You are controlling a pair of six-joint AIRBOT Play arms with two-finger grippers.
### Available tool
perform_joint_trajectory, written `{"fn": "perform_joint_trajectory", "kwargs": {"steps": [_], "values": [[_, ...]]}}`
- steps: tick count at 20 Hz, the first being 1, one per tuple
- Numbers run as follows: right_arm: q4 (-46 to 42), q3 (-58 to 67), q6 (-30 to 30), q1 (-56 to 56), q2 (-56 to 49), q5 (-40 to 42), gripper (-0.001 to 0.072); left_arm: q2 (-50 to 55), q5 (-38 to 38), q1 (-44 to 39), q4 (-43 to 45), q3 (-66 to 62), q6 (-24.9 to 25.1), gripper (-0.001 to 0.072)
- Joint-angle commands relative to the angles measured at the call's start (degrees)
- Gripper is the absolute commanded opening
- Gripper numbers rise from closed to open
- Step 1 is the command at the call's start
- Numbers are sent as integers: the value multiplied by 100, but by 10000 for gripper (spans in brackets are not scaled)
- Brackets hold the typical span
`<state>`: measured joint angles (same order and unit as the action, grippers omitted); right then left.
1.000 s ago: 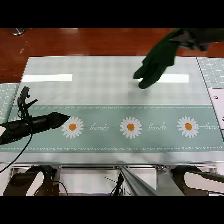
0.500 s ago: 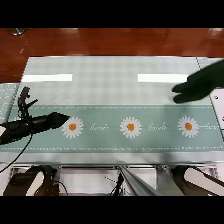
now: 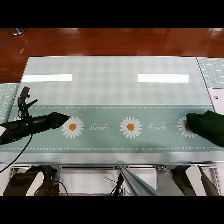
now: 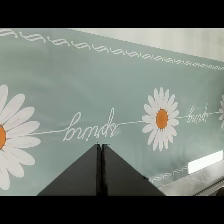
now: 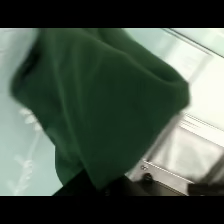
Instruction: Fold the shirts.
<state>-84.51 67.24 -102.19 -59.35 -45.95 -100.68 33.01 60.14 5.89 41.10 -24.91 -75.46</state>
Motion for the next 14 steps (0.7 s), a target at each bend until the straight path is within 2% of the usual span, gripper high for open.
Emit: {"fn": "perform_joint_trajectory", "kwargs": {"steps": [1,2,3,4,7,9,10,11,12,13,14], "values": [[-1169,-931,-236,-505,680,52,91,2,-17,4,0,2,0,19],[-1384,-1102,-229,-490,739,11,284,2,-20,4,0,2,0,19],[-1488,-1233,-219,-387,743,20,444,2,-61,4,0,2,2,19],[-1456,-1285,-140,-192,693,90,504,2,-201,4,0,2,2,19],[-1397,-1064,271,490,227,153,505,118,-505,59,0,-455,258,18],[-776,-522,289,1049,-280,267,502,496,-509,63,2,-1292,391,18],[13,-179,319,1410,-557,474,417,780,-487,48,2,-1799,437,18],[931,111,424,1810,-787,767,201,1154,-374,20,-2,-2398,433,17],[1886,326,625,2315,-953,1261,43,1526,-203,-55,-17,-2975,431,18],[2664,468,848,2988,-1071,1928,41,1917,-13,-214,-44,-3571,428,18],[2951,511,990,3766,-1128,2647,41,2247,120,-437,-42,-4048,431,17]]}}
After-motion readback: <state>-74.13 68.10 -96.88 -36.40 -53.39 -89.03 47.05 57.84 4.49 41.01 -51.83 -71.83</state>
